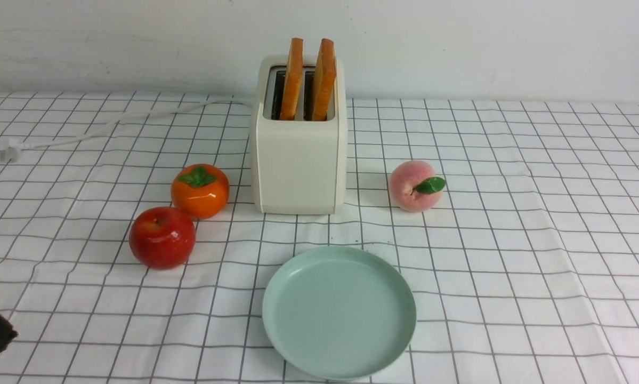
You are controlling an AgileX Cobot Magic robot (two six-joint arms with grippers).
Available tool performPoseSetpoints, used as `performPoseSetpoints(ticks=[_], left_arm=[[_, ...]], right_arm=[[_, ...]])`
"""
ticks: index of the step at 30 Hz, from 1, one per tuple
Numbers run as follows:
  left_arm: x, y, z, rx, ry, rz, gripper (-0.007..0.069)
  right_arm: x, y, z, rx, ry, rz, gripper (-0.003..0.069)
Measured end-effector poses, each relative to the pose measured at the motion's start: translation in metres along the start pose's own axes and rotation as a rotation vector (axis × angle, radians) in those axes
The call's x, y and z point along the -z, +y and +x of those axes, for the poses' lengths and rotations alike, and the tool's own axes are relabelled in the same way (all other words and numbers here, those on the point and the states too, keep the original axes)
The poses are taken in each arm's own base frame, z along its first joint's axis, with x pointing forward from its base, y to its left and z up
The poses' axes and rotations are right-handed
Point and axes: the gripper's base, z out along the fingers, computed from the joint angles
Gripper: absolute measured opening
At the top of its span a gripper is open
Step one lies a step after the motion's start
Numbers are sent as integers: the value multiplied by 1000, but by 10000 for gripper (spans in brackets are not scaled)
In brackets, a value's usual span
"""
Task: Take toasted bread from bread machine on white checkered table place on plate.
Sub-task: 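Reach for a toast slice standing in the toaster with the left gripper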
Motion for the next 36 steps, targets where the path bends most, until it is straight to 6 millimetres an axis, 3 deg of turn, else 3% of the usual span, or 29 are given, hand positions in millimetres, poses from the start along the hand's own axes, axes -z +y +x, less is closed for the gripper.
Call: performPoseSetpoints(ticks=[4, 7, 8, 10, 11, 15, 16, 19, 21, 22, 25, 28, 32, 33, 34, 36], left_arm=[[-27, -23, -30, -146, 290, -183, -13], [-48, -31, -45, -197, 403, -232, -13], [-73, -39, -60, -232, 471, -234, -13], [-87, -44, -66, -247, 498, -220, -13], [-106, -55, -71, -277, 530, -187, -13], [-150, -100, -75, -398, 558, -79, -13], [-152, -102, -75, -405, 556, -79, -13], [-189, -144, -76, -477, 505, -36, -13], [-199, -154, -75, -502, 491, -30, -13], [-218, -168, -74, -547, 470, -20, -13], [-251, -186, -70, -601, 453, -9, -3], [-281, -194, -68, -622, 431, -12, 57], [-320, -200, -67, -660, 393, -20, 240], [-321, -200, -67, -660, 391, -19, 240], [-331, -201, -66, -667, 379, -18, 309], [-346, -200, -64, -684, 351, -24, 372]], right_arm=[[0, 0, 0, 0, 0, 0, 240], [0, 0, 0, 0, 0, 0, 240], [0, 0, 0, 0, 0, 0, 240], [0, 0, 0, 0, 0, 0, 240], [0, 0, 0, 0, 0, 0, 240], [0, 0, 0, 0, 0, 0, 240], [0, 0, 0, 0, 0, 0, 240], [0, 0, 0, 1, 0, 0, 240], [0, 0, 0, 1, 0, 0, 240], [0, 0, 0, 1, 0, 0, 240], [0, 0, 0, 1, 0, 0, 240], [0, 0, 0, 1, 0, 0, 240], [0, 0, 0, 1, 0, 0, 240], [0, 0, 0, 1, 0, 0, 240], [0, 0, 0, 1, 0, 0, 240], [0, 0, 0, 1, 0, 0, 240]])
